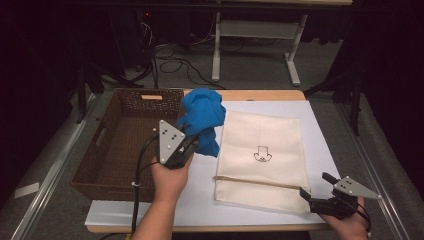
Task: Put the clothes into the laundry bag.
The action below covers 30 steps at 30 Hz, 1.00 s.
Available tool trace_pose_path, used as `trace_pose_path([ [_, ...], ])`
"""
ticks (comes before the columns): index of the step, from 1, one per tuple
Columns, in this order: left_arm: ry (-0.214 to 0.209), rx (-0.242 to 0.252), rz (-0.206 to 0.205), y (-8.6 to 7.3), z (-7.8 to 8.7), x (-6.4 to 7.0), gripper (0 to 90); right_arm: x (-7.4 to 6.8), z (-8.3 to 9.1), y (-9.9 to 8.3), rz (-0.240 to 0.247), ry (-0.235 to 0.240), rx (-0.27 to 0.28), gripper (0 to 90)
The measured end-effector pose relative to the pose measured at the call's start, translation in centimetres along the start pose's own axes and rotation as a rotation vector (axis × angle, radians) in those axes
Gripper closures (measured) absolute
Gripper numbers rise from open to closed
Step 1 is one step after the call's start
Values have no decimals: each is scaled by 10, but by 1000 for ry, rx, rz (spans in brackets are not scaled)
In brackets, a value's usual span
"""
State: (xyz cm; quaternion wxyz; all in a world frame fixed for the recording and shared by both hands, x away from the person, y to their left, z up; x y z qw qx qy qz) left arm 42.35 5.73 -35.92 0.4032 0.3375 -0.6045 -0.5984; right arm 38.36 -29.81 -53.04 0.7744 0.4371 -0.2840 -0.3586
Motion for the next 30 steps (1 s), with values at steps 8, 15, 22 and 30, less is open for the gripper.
trace_pose_path([
  [8,-90,-28,5,-13,-10,41,720,0,0,-2,-6,0,-12,6],
  [15,-169,-37,9,-23,-10,77,719,-1,0,-1,-8,2,-7,6],
  [22,-234,-58,1,-39,-11,108,717,-2,-1,-1,0,8,-8,6],
  [30,-280,-78,1,-53,0,115,718,-2,-1,-3,0,10,-15,11],
])
Point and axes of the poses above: each handheld gripper's, and its own axes: z roughly backward along the jaws, y roughly out of its top, x roughly to its right, the point moved 10 cm from there along -z, roughly forward along the jaws, and after that the axes turned 8 degrees about z, right-handed, at the moved point
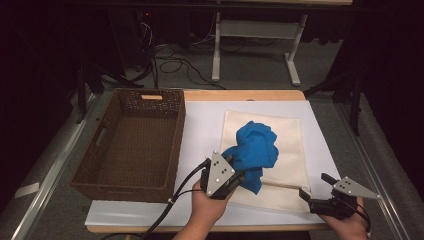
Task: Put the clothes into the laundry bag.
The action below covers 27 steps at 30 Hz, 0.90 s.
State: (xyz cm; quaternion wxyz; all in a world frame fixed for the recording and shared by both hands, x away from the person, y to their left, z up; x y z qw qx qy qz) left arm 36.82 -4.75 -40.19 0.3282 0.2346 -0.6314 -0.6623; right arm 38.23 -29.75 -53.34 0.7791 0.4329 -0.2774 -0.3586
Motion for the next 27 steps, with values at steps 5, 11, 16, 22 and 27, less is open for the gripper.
trace_pose_path([
  [5,4,16,2,-8,24,-8,717,-1,-1,1,6,9,2,18],
  [11,35,-18,-11,-30,52,-17,715,-5,-2,1,-5,21,-5,39],
  [16,48,35,27,-50,69,-25,714,-13,-5,5,-3,43,-13,57],
  [22,27,25,2,-51,71,-24,712,-23,-21,18,0,71,-39,51],
  [27,22,13,9,-53,71,-25,708,-27,-39,36,31,92,-39,167],
])
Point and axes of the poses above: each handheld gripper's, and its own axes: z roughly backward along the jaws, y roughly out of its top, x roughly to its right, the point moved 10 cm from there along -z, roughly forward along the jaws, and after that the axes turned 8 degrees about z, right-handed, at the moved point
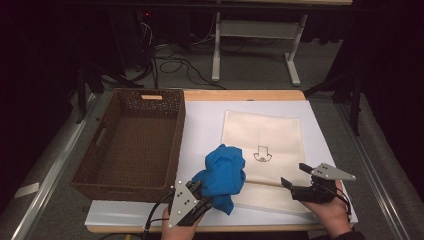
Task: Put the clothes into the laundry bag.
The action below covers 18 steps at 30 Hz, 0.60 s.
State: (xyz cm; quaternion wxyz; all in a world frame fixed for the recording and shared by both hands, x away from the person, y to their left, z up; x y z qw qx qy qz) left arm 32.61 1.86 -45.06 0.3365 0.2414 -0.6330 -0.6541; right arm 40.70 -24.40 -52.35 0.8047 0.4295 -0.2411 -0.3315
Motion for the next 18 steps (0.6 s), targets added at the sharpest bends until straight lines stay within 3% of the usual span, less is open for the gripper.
trace_pose_path([
  [2,7,5,15,1,3,-3,707,-1,-8,1,12,18,-19,277],
  [4,23,12,25,1,8,-6,706,-2,-16,-5,8,35,-36,327],
  [10,74,14,57,0,22,-16,702,-10,-32,-25,64,69,-139,409],
  [13,89,13,60,0,29,-18,702,-19,-38,-33,96,100,-183,407],
  [15,94,16,67,0,31,-19,702,-19,-43,-36,121,95,-206,417],
  [18,103,16,69,0,31,-21,701,-17,-43,-34,98,92,-208,600],
])
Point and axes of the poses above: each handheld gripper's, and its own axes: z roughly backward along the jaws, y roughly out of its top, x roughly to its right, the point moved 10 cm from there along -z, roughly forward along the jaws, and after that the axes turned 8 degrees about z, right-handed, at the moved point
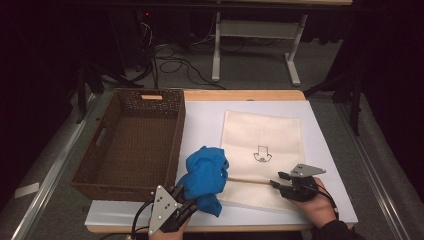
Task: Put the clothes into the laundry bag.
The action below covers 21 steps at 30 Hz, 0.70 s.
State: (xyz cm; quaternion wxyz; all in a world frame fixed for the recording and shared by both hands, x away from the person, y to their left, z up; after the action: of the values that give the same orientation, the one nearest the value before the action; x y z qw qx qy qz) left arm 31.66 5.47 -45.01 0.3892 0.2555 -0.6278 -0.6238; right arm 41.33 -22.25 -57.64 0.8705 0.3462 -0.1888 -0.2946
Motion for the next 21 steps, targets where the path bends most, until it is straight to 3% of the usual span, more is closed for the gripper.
trace_pose_path([
  [3,-2,-8,-1,-2,-2,0,701,9,2,1,-25,-13,10,709],
  [7,-8,-13,-3,-3,-2,2,701,17,2,-3,-35,-22,-7,689],
  [12,-7,-12,0,-2,-2,3,700,7,4,-3,-10,37,7,631],
  [14,-7,-14,-2,-3,-2,2,699,0,0,-6,6,68,-16,622],
  [19,-10,-19,2,-4,-3,1,699,-2,-5,-3,36,41,-18,667],
  [21,-9,-21,4,-4,-3,1,698,-1,-5,-3,40,25,-20,726],
])
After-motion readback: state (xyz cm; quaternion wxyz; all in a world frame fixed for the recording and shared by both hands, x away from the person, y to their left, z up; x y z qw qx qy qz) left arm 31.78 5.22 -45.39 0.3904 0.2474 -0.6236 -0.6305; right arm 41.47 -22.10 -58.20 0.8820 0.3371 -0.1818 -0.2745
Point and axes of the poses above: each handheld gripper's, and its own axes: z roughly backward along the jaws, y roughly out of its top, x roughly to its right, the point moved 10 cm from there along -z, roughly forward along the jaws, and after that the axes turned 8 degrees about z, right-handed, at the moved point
